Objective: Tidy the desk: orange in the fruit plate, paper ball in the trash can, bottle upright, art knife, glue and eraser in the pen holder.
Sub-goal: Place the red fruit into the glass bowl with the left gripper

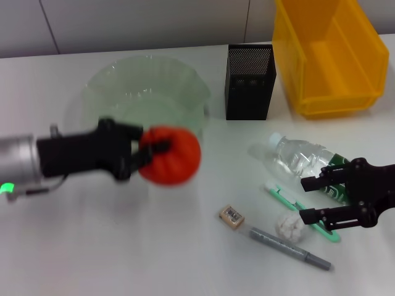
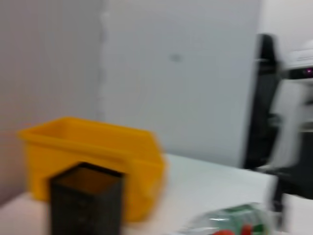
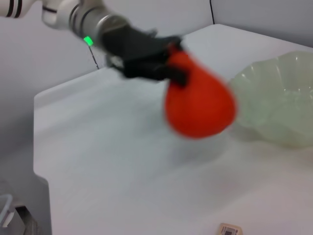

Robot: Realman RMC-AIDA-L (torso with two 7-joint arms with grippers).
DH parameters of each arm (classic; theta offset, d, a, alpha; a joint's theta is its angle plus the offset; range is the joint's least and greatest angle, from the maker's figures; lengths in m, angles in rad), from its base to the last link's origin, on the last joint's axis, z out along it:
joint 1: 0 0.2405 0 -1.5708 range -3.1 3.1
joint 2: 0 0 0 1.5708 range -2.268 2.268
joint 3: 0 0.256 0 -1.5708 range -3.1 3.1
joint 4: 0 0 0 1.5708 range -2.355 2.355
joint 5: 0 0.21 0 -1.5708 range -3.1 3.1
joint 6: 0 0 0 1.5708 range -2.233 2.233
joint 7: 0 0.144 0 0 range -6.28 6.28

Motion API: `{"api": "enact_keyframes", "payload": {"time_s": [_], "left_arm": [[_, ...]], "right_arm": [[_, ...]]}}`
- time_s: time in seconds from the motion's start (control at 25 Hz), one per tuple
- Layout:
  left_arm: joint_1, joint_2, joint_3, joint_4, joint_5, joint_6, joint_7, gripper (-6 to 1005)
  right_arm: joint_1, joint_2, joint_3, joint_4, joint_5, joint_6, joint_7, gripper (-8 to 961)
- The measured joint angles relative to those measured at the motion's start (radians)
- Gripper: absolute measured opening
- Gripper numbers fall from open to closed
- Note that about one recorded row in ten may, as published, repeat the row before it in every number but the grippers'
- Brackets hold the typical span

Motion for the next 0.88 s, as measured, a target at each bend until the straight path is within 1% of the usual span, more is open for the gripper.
{"api": "enact_keyframes", "payload": {"time_s": [0.04,0.08,0.12,0.16,0.2,0.24,0.28,0.32,0.36,0.4,0.44,0.48,0.56,0.6,0.64,0.68,0.72,0.8,0.88], "left_arm": [[0.000,0.000,0.000,0.000,0.000,0.000,0.000,130],[-0.036,-0.001,0.012,-0.004,-0.008,-0.087,-0.018,126],[-0.036,-0.001,0.012,-0.004,-0.008,-0.087,-0.018,121],[-0.055,-0.001,0.016,-0.010,-0.013,-0.129,-0.024,117],[-0.082,-0.002,0.021,-0.017,-0.037,-0.201,-0.027,112],[-0.082,-0.002,0.021,-0.017,-0.037,-0.201,-0.027,108],[-0.099,-0.002,0.032,-0.026,-0.082,-0.292,-0.024,103],[-0.099,-0.002,0.032,-0.026,-0.082,-0.292,-0.024,99],[-0.104,-0.002,0.043,-0.032,-0.106,-0.338,-0.023,94],[-0.112,-0.002,0.083,-0.038,-0.145,-0.428,-0.022,89],[-0.112,-0.002,0.083,-0.038,-0.145,-0.428,-0.022,83],[-0.114,-0.002,0.104,-0.039,-0.159,-0.467,-0.024,78],[-0.115,-0.002,0.158,-0.039,-0.180,-0.536,-0.029,67],[-0.113,-0.002,0.200,-0.039,-0.205,-0.581,-0.030,62],[-0.113,-0.002,0.200,-0.039,-0.205,-0.581,-0.030,72],[-0.108,-0.002,0.234,-0.040,-0.243,-0.612,-0.026,82],[-0.108,-0.002,0.234,-0.040,-0.243,-0.612,-0.026,93],[-0.098,-0.002,0.281,-0.037,-0.309,-0.636,-0.024,113],[-0.096,-0.002,0.288,-0.034,-0.323,-0.637,-0.023,133]], "right_arm": [[0.000,0.000,0.000,0.000,0.000,0.000,0.000,662],[0.004,0.000,-0.002,0.012,0.001,0.006,0.000,662],[0.004,0.000,-0.002,0.012,0.001,0.006,0.000,662],[0.007,0.000,-0.002,0.018,0.001,0.008,0.000,662],[0.014,0.001,-0.002,0.028,0.001,0.010,-0.001,662],[0.014,0.001,-0.002,0.028,0.001,0.010,-0.001,662],[0.020,0.001,-0.002,0.038,0.001,0.010,-0.002,662],[0.020,0.001,-0.002,0.038,0.001,0.010,-0.002,662],[0.023,0.001,-0.002,0.042,0.001,0.011,-0.002,662],[0.026,0.001,-0.002,0.046,0.001,0.012,-0.002,662],[0.026,0.001,-0.002,0.046,0.001,0.012,-0.002,662],[0.027,0.001,-0.002,0.047,0.001,0.012,-0.002,662],[0.029,0.001,-0.003,0.049,0.002,0.013,-0.002,662],[0.031,0.000,-0.004,0.051,0.002,0.018,-0.003,662],[0.031,0.000,-0.004,0.051,0.002,0.018,-0.003,662],[0.036,0.000,-0.005,0.057,0.003,0.026,-0.003,662],[0.036,0.000,-0.005,0.057,0.003,0.026,-0.003,662],[0.044,-0.002,-0.009,0.068,0.003,0.034,-0.003,662],[0.047,-0.002,-0.013,0.069,0.003,0.037,-0.003,662]]}}
